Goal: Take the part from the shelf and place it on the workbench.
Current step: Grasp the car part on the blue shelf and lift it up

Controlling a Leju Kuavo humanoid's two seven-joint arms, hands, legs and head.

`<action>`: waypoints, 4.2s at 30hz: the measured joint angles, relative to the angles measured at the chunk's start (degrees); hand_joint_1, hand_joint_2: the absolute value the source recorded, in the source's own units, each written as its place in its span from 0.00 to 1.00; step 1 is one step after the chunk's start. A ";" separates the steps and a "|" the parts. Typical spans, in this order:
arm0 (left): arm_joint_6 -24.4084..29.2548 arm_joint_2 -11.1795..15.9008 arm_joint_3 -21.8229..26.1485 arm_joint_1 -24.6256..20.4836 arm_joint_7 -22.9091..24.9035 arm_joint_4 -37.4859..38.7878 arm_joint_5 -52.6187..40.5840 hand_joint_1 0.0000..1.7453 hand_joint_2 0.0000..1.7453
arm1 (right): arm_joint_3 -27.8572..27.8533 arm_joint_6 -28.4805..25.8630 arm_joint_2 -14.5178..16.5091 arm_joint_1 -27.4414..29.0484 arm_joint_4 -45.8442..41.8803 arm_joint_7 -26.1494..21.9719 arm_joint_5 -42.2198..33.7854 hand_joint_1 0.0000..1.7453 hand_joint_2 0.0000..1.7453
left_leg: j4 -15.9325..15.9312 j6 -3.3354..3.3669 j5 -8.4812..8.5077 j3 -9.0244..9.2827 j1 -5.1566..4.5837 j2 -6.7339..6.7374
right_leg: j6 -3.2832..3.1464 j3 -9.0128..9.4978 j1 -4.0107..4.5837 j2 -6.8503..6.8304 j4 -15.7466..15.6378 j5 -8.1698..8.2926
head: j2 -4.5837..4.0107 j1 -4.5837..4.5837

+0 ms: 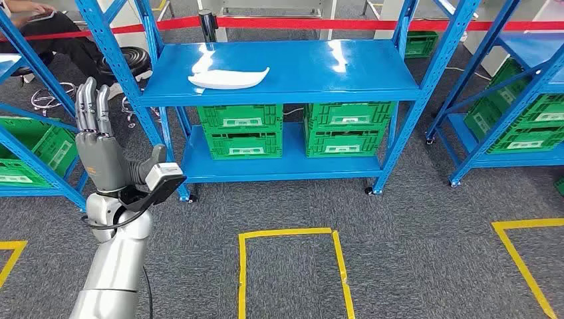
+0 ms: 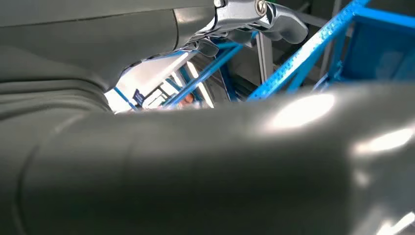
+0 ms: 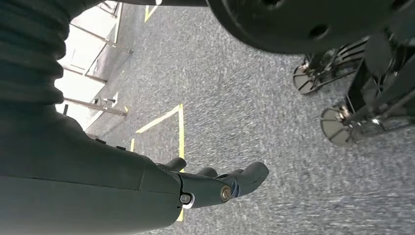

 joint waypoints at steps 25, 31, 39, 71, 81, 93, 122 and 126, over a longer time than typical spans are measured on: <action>0.18 0.77 -2.72 0.73 2.07 -0.04 -1.46 0.00 0.00 | -0.08 -0.14 0.90 0.40 0.47 0.23 0.52 0.00 0.00 | -0.13 5.20 13.26 -12.69 -5.92 -3.06 | -5.03 22.81 2.12 2.10 -18.32 -2.26 | 0.01 0.73; 0.18 0.61 -4.16 0.14 2.73 0.29 0.80 0.00 0.00 | -0.09 0.10 0.76 0.02 0.28 -0.23 0.69 0.00 0.00 | -0.92 2.96 8.80 -6.61 -3.53 -2.52 | -1.43 9.38 1.37 1.11 -1.58 -6.24 | 0.02 1.11; 0.15 0.95 -5.11 -0.13 3.35 1.21 1.96 0.00 0.00 | -0.09 0.19 0.44 0.06 0.19 -0.35 0.70 0.00 0.00 | 2.98 -0.17 2.56 -3.90 -2.24 -2.41 | -1.40 8.16 -0.25 -0.25 -15.78 4.65 | 0.02 1.66; 0.06 2.27 -7.64 -2.15 6.48 6.08 0.95 0.00 0.00 | -0.09 0.83 0.44 -0.45 0.13 0.94 1.30 0.00 0.00 | 3.67 -0.10 1.92 -5.82 -2.55 -0.82 | -3.26 6.21 0.88 0.23 -15.12 5.80 | 0.02 1.37; 0.10 2.54 -7.70 -2.63 6.56 7.08 0.78 0.00 0.00 | -0.09 0.87 0.55 -0.25 0.13 0.90 1.28 0.00 0.00 | 11.84 -2.17 2.33 -12.21 -1.37 0.86 | -4.15 8.30 0.32 0.01 -15.32 4.18 | 0.02 0.78; -1.17 2.92 -9.16 -8.65 8.09 12.93 -2.59 0.00 0.00 | -0.09 1.42 0.31 -0.42 0.07 -0.39 1.92 0.00 0.00 | 3.22 0.87 5.25 -8.09 -1.82 0.36 | -1.42 0.26 1.00 0.21 0.05 -2.11 | 0.02 0.96; -29.77 1.94 -11.67 -19.09 8.72 41.50 7.38 0.00 1.00 | -0.09 0.27 0.48 -0.79 0.00 3.21 3.59 0.00 0.00 | 3.83 -1.18 5.15 -8.85 -1.49 0.39 | -4.47 8.00 1.02 0.19 -15.93 4.96 | 0.02 0.59; -29.95 2.13 -11.92 -19.51 9.33 43.10 7.08 0.00 1.00 | -0.13 0.27 0.48 -0.80 0.00 3.14 3.51 0.00 0.00 | 3.84 -0.93 5.10 -8.84 -1.50 0.37 | -3.61 8.16 0.98 0.19 -16.23 5.00 | 0.02 0.58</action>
